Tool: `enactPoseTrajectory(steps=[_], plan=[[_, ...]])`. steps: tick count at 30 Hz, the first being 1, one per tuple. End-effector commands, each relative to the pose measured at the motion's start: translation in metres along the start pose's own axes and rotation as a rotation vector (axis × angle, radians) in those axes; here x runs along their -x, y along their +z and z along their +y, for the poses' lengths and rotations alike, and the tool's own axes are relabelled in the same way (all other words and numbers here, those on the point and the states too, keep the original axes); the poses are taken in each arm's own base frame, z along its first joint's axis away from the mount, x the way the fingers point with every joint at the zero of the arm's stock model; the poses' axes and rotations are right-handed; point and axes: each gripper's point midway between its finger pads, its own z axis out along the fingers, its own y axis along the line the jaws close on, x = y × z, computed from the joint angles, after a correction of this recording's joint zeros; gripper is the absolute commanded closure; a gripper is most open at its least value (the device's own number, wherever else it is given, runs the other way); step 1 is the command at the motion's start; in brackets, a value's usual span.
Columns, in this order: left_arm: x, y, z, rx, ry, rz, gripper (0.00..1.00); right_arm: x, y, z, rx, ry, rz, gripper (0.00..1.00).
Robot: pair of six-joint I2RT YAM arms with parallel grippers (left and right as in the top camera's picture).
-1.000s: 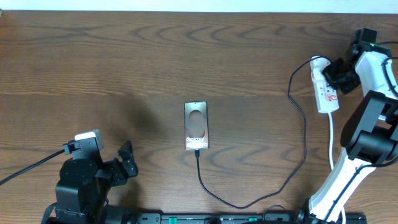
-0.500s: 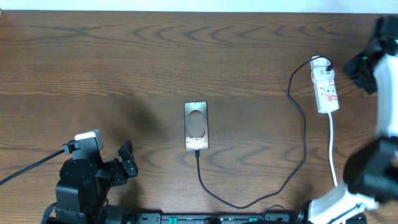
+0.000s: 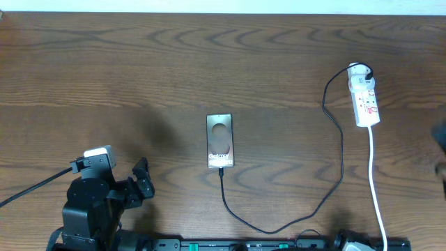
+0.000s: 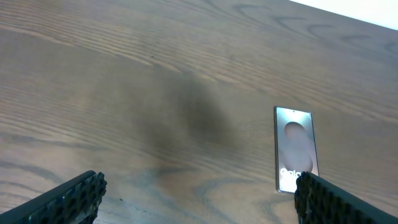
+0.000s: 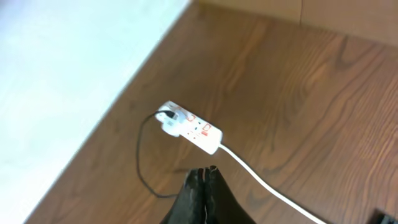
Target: Plug charger to phone and switch on socket
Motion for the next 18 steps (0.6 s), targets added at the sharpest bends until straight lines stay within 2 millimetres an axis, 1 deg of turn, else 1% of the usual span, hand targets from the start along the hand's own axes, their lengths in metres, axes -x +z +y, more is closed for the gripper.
enactPoseTrajectory(steps=[1, 4, 6, 8, 10, 13, 15, 18], plan=[[0.002, -0.001, 0.002, 0.011, 0.012, -0.008, 0.01, 0.001, -0.042, -0.013, 0.057, -0.001, -0.086, 0.94], [0.002, -0.001, 0.002, 0.011, 0.012, -0.008, 0.01, -0.002, -0.072, -0.024, 0.104, 0.019, -0.153, 0.85], [0.002, -0.001, 0.002, 0.011, 0.012, -0.008, 0.01, -0.005, -0.089, -0.031, 0.127, 0.029, -0.184, 0.8], [0.002, -0.001, 0.002, 0.011, 0.012, -0.008, 0.01, -0.01, -0.102, -0.039, 0.143, 0.035, -0.208, 0.76], [0.002, -0.001, 0.002, 0.011, 0.012, -0.008, 0.01, -0.013, -0.111, -0.044, 0.156, 0.041, -0.226, 0.74], [0.002, -0.001, 0.002, 0.011, 0.012, -0.008, 0.01, -0.017, -0.119, -0.049, 0.165, 0.045, -0.238, 0.69], [0.002, -0.001, 0.002, 0.011, 0.012, -0.008, 0.01, -0.02, -0.12, -0.051, 0.162, 0.043, -0.234, 0.67], [0.002, -0.001, 0.002, 0.011, 0.012, -0.008, 0.01, -0.024, -0.118, -0.054, 0.148, 0.037, -0.214, 0.6]])
